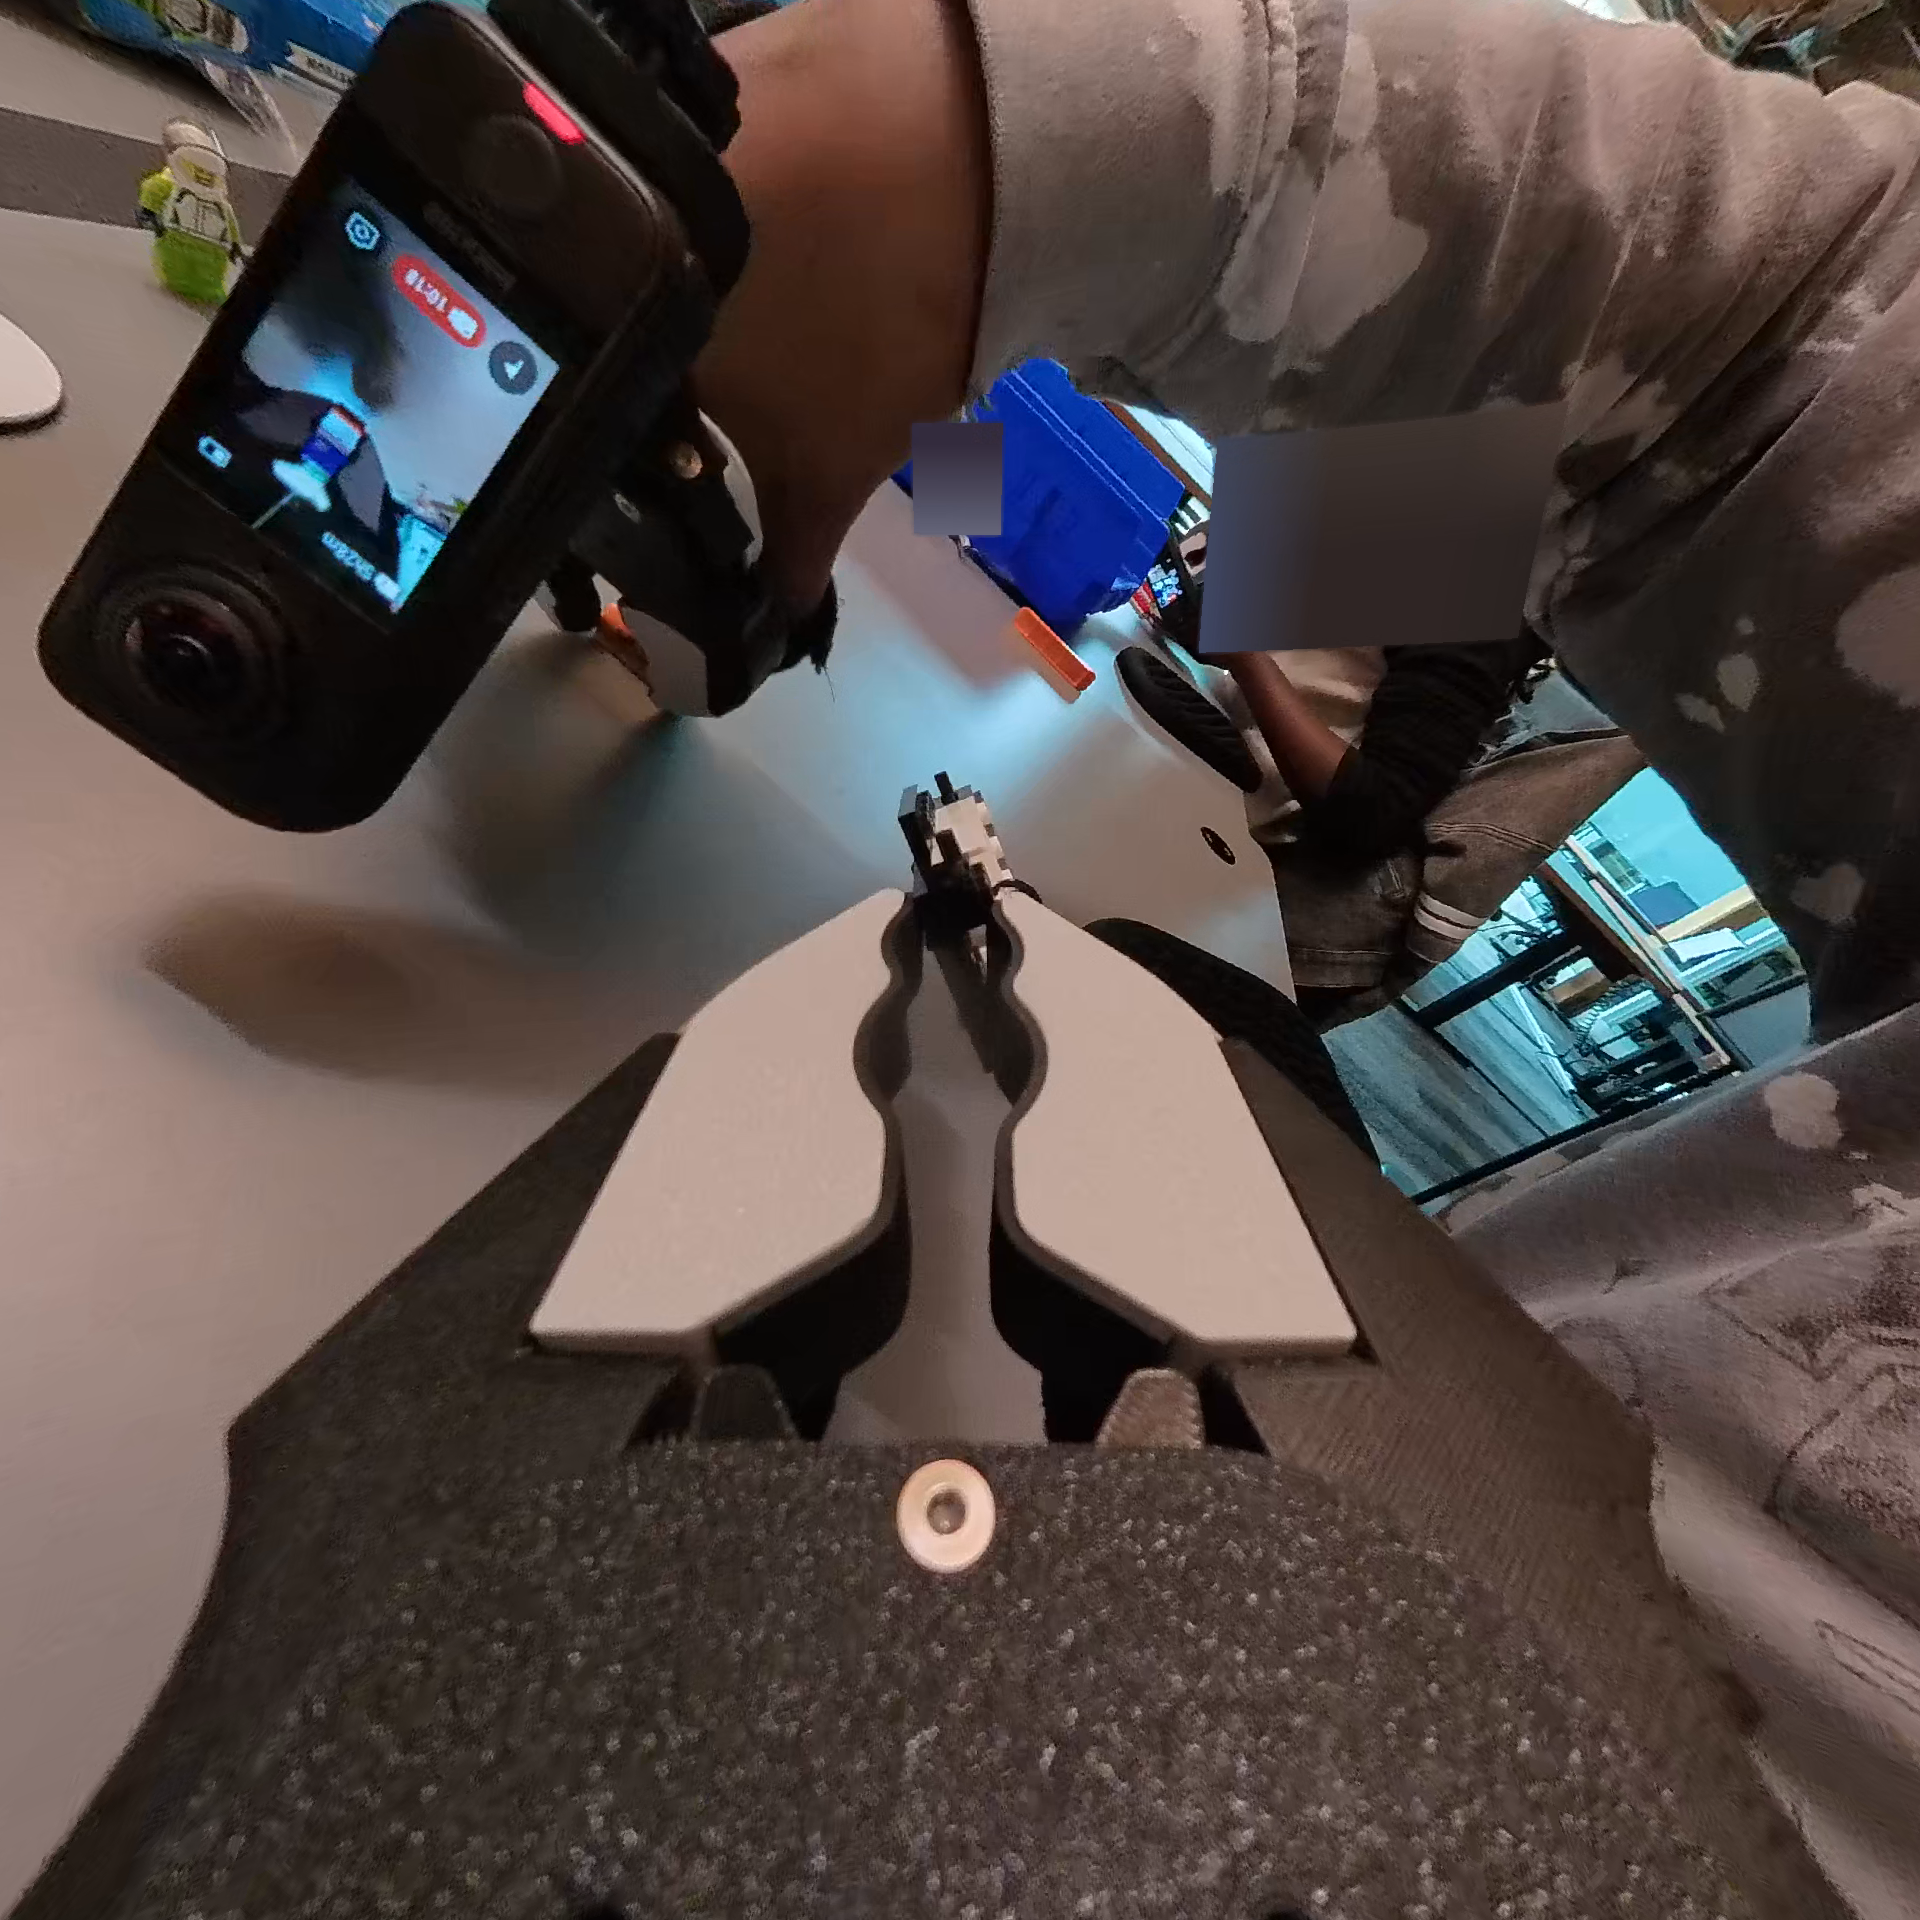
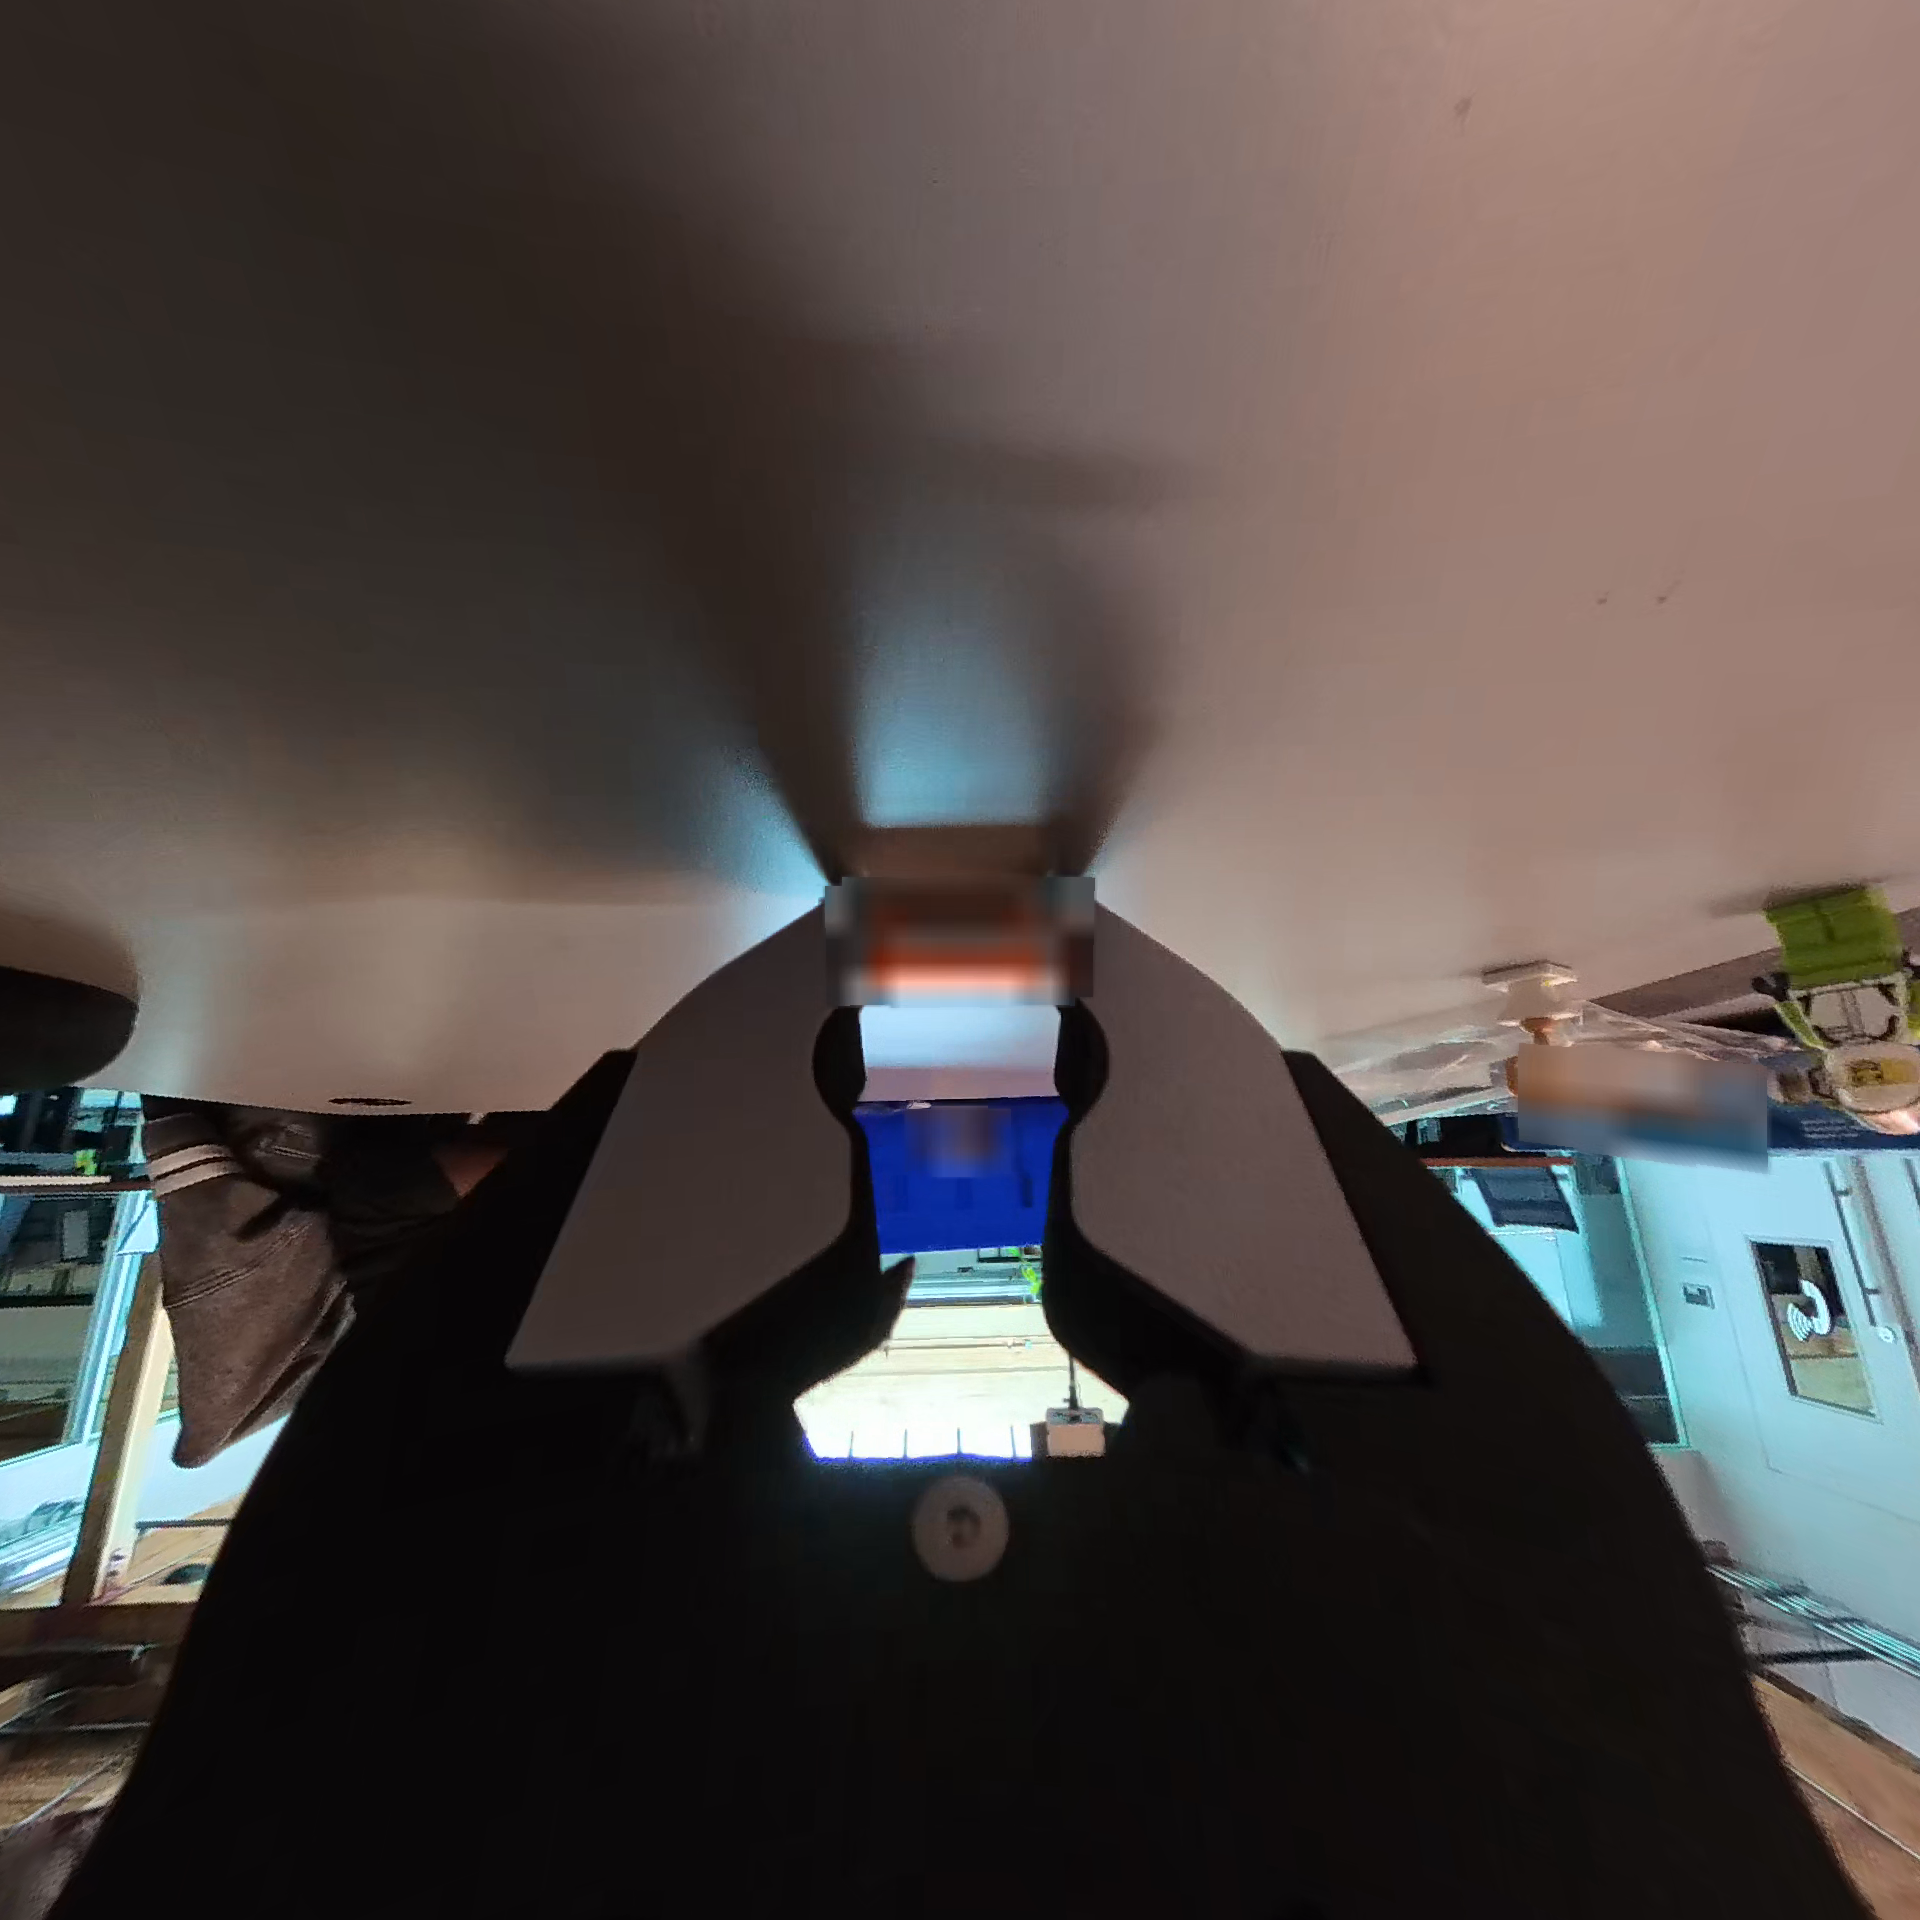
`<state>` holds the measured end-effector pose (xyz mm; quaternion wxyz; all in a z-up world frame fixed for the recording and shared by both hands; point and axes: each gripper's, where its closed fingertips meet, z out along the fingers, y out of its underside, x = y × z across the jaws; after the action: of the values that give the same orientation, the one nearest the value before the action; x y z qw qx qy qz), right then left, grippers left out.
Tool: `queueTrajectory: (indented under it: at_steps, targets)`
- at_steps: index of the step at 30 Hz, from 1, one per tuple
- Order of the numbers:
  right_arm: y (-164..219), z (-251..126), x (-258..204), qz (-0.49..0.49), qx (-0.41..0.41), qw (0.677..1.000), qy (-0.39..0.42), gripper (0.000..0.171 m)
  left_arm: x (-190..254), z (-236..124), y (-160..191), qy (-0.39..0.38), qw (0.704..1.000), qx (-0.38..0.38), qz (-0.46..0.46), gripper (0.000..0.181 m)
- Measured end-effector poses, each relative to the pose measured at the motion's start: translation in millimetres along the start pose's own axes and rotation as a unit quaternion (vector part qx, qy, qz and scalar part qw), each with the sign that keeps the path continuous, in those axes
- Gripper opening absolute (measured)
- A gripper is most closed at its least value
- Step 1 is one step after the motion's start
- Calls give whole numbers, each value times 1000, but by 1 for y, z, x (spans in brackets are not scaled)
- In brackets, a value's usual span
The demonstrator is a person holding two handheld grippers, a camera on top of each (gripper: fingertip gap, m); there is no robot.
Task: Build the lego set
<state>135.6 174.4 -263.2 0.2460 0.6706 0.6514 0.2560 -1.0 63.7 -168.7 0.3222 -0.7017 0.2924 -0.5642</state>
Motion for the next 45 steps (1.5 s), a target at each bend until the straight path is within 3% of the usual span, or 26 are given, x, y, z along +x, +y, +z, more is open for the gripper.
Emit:
queueTrajectory:
  at_steps: [6,9,12,15,19,25,32,45]
  targets:
    - [-1,-13,6,9,44,999,-1,42,0,-1,0,2,1000,1,-2,11]
    - [2,-36,14,-3,154,988,5,45,-1,-2,-2,0,1000,9,-7,11]
    - [6,-55,18,-57,315,946,50,33,-3,-3,-2,-1,1000,12,-24,11]
    - [19,-42,15,-104,383,911,115,24,-7,-3,-1,7,998,14,-64,11]
    - [23,-16,6,-160,398,885,178,25,-15,-5,-2,12,994,25,-106,11]
    - [7,-17,0,-265,408,846,217,23,-32,-7,-1,-13,992,33,-121,11]
    - [6,-11,5,-347,371,839,195,20,-43,-8,2,-31,991,37,-126,11]
    - [6,-2,-1,-397,332,834,191,20,-41,-6,5,-26,992,31,-123,11]
